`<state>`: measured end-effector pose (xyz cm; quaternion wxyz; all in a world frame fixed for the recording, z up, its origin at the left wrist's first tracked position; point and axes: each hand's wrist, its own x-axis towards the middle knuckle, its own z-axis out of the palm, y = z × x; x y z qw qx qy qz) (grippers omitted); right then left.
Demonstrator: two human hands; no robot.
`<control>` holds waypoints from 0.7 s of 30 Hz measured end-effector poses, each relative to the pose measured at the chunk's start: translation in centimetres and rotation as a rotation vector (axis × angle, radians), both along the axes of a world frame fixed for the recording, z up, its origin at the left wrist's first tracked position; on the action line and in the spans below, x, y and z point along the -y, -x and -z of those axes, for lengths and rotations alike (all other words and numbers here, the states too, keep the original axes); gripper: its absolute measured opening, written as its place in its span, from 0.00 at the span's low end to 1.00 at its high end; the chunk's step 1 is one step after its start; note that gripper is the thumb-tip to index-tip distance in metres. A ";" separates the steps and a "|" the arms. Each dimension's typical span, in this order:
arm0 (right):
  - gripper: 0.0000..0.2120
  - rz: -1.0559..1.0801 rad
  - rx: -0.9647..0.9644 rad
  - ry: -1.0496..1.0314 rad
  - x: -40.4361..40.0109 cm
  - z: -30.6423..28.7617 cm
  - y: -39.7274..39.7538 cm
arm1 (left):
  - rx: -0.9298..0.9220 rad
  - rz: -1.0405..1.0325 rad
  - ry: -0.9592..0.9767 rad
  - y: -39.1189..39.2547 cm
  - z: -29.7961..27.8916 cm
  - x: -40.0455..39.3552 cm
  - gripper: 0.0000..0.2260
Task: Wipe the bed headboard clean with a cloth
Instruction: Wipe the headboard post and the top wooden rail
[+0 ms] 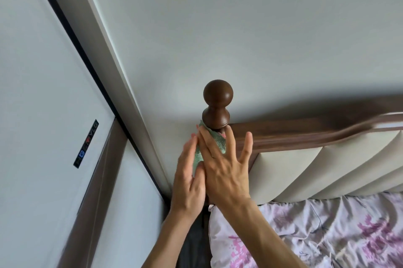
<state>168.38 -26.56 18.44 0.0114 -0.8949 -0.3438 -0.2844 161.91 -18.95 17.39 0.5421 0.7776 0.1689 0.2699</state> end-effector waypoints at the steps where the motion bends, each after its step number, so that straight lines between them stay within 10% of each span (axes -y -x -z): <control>1: 0.30 -0.021 0.027 -0.012 0.9 0.5 -0.1 | -0.027 0.055 -0.022 0.0 0.2 0.3 0.25; 11: 0.24 0.018 -0.097 -0.280 0.8 2.5 0.8 | 0.024 -0.052 -0.154 -1.1 -0.2 0.5 0.25; 21: 0.27 0.133 -0.288 -0.066 3.4 0.5 -4.2 | 0.053 0.027 -0.498 -1.4 0.5 3.3 0.19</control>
